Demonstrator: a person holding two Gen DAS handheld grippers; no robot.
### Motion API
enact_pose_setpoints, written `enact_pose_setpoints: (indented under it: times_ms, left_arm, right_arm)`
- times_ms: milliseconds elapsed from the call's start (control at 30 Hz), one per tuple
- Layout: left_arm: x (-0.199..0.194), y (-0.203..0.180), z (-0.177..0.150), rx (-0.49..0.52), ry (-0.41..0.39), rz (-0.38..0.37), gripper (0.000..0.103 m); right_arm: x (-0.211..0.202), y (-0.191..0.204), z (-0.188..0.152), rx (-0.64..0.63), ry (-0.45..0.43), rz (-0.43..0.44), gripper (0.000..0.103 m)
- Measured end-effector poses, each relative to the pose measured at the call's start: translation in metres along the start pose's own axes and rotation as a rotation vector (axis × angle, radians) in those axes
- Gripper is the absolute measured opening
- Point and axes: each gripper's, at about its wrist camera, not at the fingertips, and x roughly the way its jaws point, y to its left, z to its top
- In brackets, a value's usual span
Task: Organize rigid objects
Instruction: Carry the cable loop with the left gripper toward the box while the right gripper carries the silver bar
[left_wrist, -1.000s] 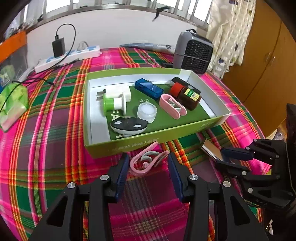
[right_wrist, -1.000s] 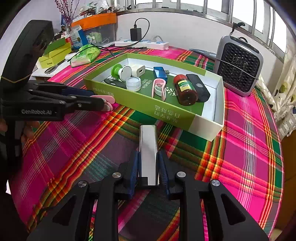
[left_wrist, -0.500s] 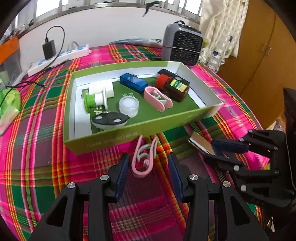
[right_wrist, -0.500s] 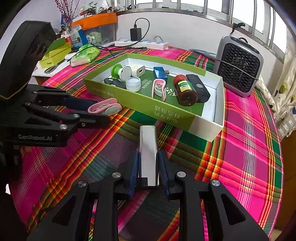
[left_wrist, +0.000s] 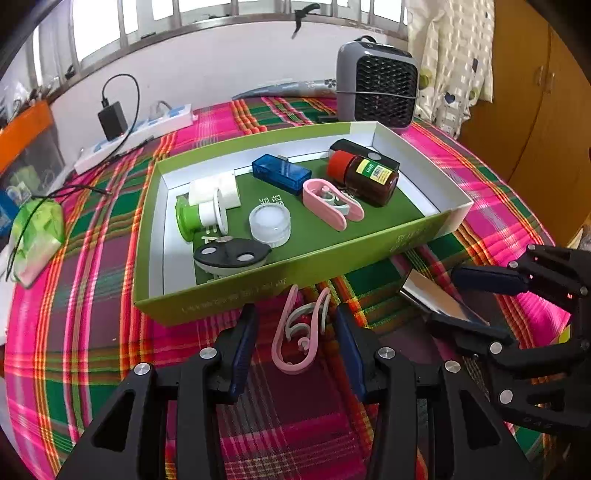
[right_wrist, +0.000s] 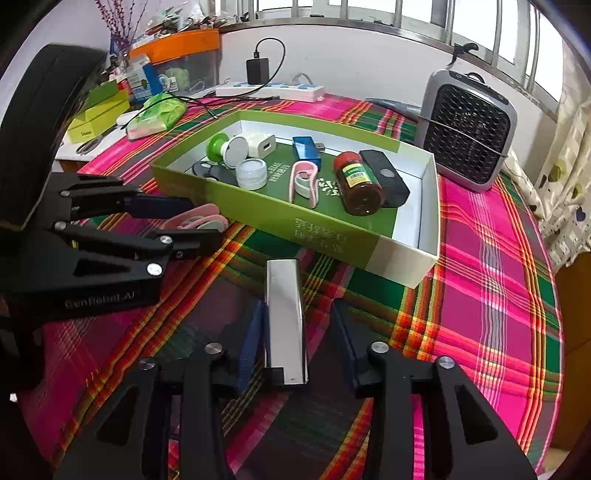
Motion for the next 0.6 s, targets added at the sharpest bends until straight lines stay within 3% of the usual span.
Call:
enact_pose_setpoints:
  times_ms: [600]
  left_arm:
    - [0.0,-0.0021,-0.0013,0.009,-0.015,0.005,0.043]
  right_arm:
    - [0.0012,0.001,0.0022,0.001,0.0,-0.004,0.043]
